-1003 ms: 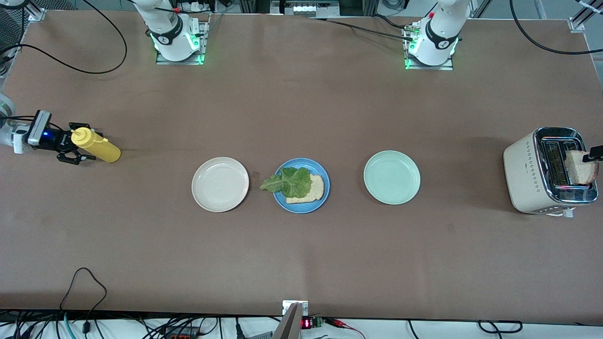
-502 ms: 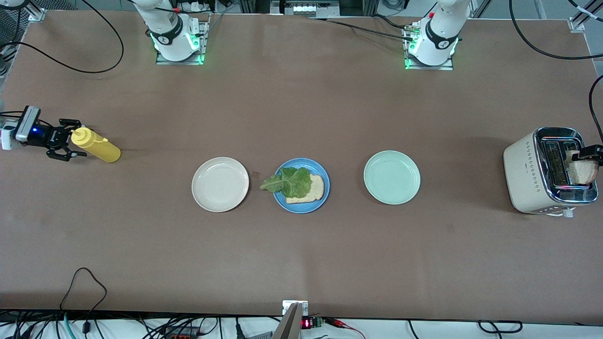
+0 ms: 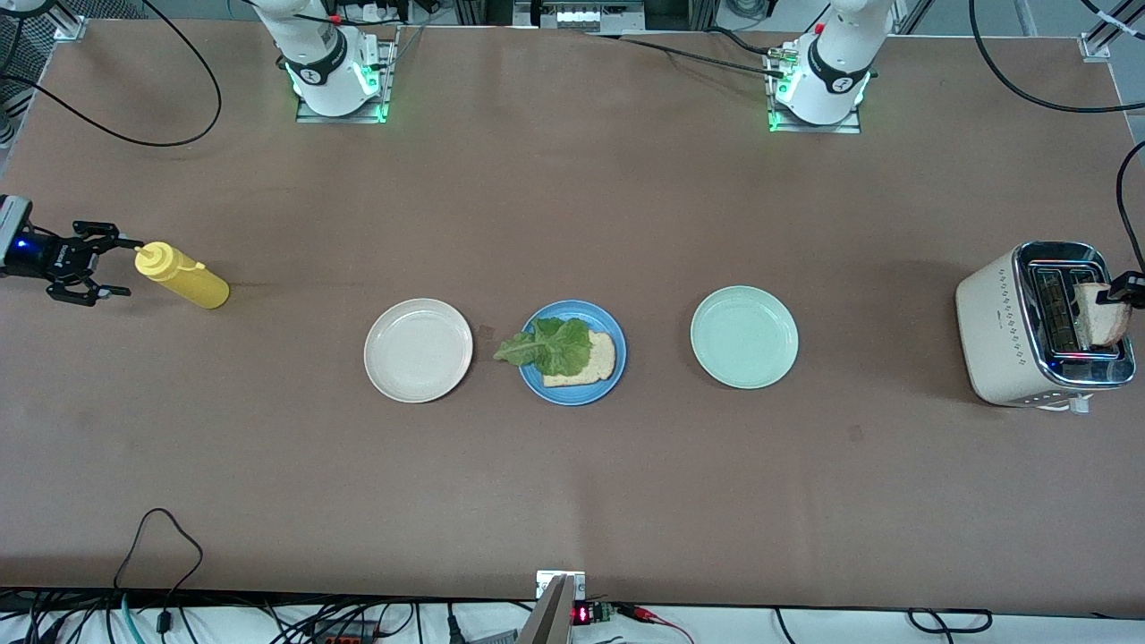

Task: Make sandwich in blue plate with both arms
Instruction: 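Pull the bread slice up out of the toaster with the left gripper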

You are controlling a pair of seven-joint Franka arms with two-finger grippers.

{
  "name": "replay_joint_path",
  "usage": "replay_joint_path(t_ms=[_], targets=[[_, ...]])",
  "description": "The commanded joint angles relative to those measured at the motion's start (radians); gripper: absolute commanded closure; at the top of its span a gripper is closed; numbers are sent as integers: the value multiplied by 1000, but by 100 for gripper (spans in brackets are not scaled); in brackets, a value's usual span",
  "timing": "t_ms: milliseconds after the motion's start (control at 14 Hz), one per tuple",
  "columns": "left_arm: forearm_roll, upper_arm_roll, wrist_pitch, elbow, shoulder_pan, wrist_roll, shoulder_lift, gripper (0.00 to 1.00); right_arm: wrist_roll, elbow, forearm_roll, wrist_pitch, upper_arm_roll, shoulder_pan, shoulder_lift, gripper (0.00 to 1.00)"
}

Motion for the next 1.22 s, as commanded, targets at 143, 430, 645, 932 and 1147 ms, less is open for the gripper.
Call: replay_joint_path(t_ms=[143, 430, 645, 932, 1147], targets=[[3, -25, -98, 74, -55, 19, -88, 99, 233, 26, -42, -69, 30, 6, -114, 0], [7, -24, -293, 179, -161, -103, -107, 99, 483, 25, -68, -146, 57, 46, -303, 0], [-2, -56, -417, 175, -256, -295, -160, 99, 760, 26, -67, -233, 57, 138, -484, 0], [-83, -192, -444, 142, -356, -539, -135, 99, 1145, 29, -61, -218, 34, 369, -670, 0], [-157, -213, -379, 122, -473, -782, -79, 99, 1421, 54, -65, -151, -66, 616, -722, 0]])
